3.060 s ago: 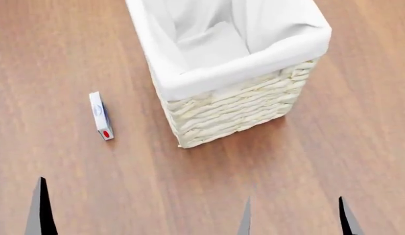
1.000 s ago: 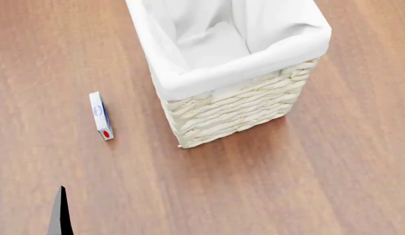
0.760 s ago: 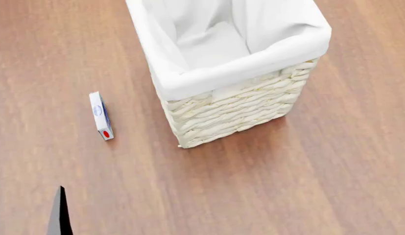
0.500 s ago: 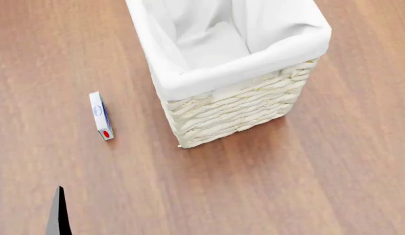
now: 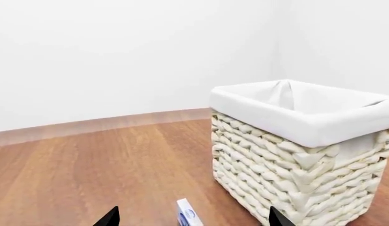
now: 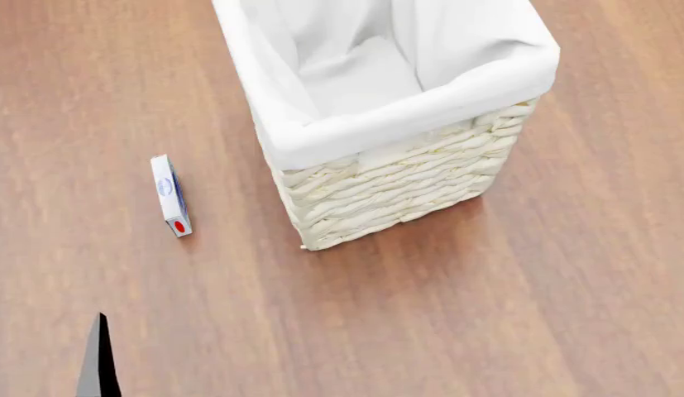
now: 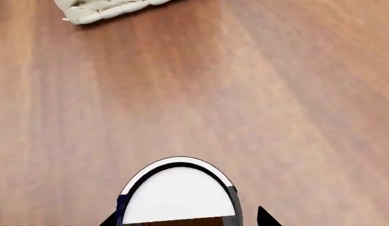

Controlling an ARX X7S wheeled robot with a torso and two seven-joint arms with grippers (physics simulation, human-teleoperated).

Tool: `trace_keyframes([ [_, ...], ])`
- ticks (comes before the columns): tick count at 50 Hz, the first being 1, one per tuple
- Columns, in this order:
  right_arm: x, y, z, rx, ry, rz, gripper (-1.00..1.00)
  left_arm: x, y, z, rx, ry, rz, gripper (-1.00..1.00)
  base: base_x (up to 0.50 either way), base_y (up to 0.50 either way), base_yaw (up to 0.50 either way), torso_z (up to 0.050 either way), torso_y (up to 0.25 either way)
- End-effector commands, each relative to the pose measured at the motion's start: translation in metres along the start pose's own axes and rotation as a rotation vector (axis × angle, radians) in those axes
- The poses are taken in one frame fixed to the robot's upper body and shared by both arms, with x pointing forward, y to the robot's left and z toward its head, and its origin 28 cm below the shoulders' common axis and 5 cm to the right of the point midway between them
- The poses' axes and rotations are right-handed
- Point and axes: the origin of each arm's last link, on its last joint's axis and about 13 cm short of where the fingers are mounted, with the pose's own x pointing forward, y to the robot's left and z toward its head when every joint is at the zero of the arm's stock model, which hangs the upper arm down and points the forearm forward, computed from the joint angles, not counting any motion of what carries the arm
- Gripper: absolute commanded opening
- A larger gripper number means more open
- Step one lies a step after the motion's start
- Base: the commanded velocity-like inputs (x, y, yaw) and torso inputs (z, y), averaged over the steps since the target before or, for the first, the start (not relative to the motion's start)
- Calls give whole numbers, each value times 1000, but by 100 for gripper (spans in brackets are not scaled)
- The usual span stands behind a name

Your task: Pick up the alphabet soup and the cream cheese box, and put them in the basket.

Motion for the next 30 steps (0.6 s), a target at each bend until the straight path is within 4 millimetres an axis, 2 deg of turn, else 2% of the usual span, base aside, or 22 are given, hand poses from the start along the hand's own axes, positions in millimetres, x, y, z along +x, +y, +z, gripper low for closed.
trace_keyframes([
  [1,9,-1,-9,-7,21,-4,100,0,0,-1,4,0,2,100,0,0,0,0,0],
  [3,10,-1,-9,-6,17,-5,100,0,0,-1,5,2,2,100,0,0,0,0,0],
  [4,10,-1,-9,-6,16,-6,-100,0,0,-1,5,2,2,100,0,0,0,0,0],
  [22,9,0,-8,-6,7,0,-100,0,1,-1,11,2,7,100,4,-1,1,-1,-1],
  [26,5,-1,1,-17,-31,-5,-100,-1,1,-1,11,4,6,100,3,-1,1,0,0],
  [30,-5,-2,23,-60,-141,-24,-100,-1,0,-1,9,4,4,100,0,0,0,0,0],
])
